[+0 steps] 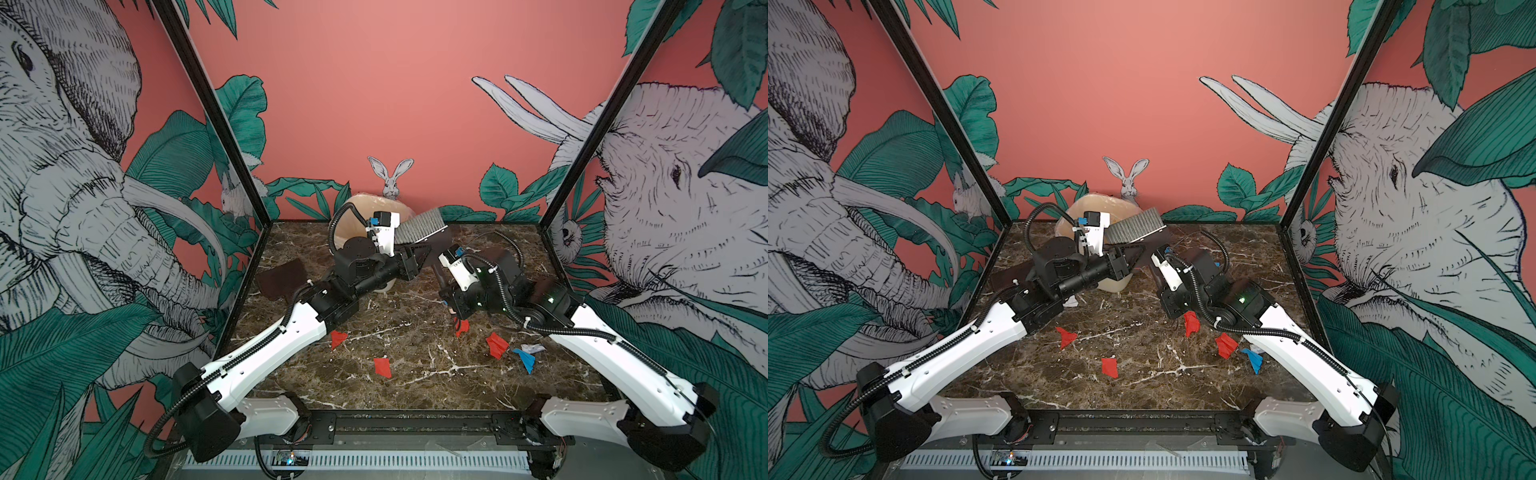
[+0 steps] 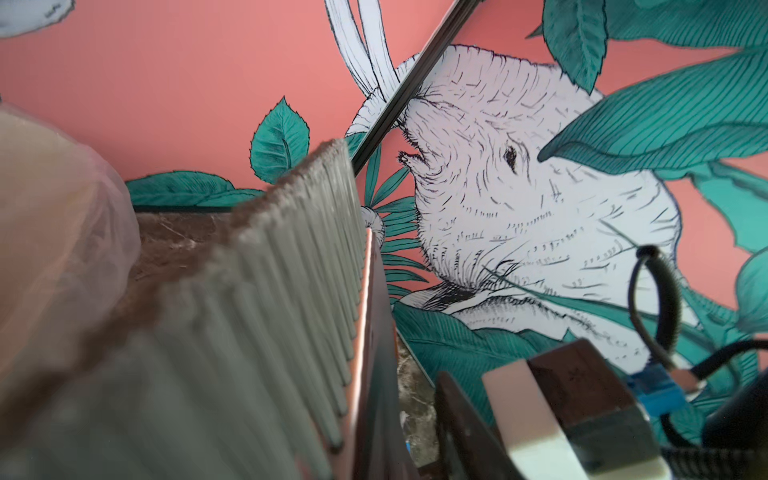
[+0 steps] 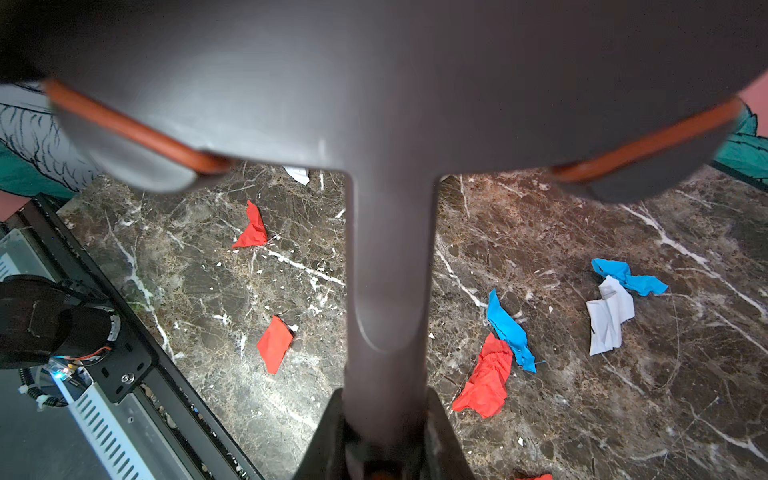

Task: Sweep away the paper scraps from the table

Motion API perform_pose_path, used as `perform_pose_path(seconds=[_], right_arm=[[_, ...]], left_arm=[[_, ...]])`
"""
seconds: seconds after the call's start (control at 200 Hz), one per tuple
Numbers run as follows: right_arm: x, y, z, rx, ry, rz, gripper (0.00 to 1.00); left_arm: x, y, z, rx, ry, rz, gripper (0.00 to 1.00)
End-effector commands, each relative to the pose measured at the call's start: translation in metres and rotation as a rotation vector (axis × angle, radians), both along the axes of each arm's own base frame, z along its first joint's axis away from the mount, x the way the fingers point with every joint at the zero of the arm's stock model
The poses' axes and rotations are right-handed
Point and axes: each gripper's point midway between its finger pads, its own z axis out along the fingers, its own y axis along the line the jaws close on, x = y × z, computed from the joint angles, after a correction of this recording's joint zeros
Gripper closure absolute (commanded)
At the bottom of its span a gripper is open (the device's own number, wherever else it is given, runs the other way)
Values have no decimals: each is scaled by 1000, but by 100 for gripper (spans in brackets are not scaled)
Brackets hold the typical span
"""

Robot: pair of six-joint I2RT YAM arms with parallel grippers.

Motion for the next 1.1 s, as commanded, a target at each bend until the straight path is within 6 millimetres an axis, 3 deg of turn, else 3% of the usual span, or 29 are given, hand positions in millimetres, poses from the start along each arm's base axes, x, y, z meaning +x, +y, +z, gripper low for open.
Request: perform_pose_path(seconds=[0.0,0.145,0.245,0.285,0.295,0.315,0.32,0.35,0.36,0.39,0.49,0.51,0.69,0.875,1.095], right_arm=[[-1,1,17,15,-57,14,100],[1,-2,14,0,-59,2,100],[2,-5,13,-14,-65,-9,100],[4,-10,16,-17,-85,-27,76],[5,-12,18,-17,-95,-34,65],[6,-13,19,-17,-104,-40,54],[6,-14,20,-16,-110,-43,46],[8,-18,23,-9,-125,-56,28],[8,-20,25,-2,-133,-62,17],[10,-23,29,14,-144,-71,2],[14,-35,49,134,-181,-111,1],[15,-37,43,149,-173,-117,1],[28,-66,63,408,-115,-254,1],[31,-64,90,620,-102,-213,1],[37,-55,120,942,-54,-93,1]], left_arm=[[-3,3,9,-25,1,-5,72],[3,7,1,-19,38,22,99],[6,12,1,-38,45,45,100],[8,15,3,-53,44,63,100],[9,16,3,-57,45,68,100],[10,18,4,-69,44,77,100],[11,18,4,-73,44,78,100],[13,21,7,-94,40,90,100],[14,22,8,-103,37,95,100],[16,26,11,-129,33,107,100],[24,35,25,-213,3,140,100],[25,35,28,-229,-3,141,100],[31,33,65,-360,-66,109,100],[32,23,95,-465,-97,48,100],[33,18,113,-523,-122,13,100]])
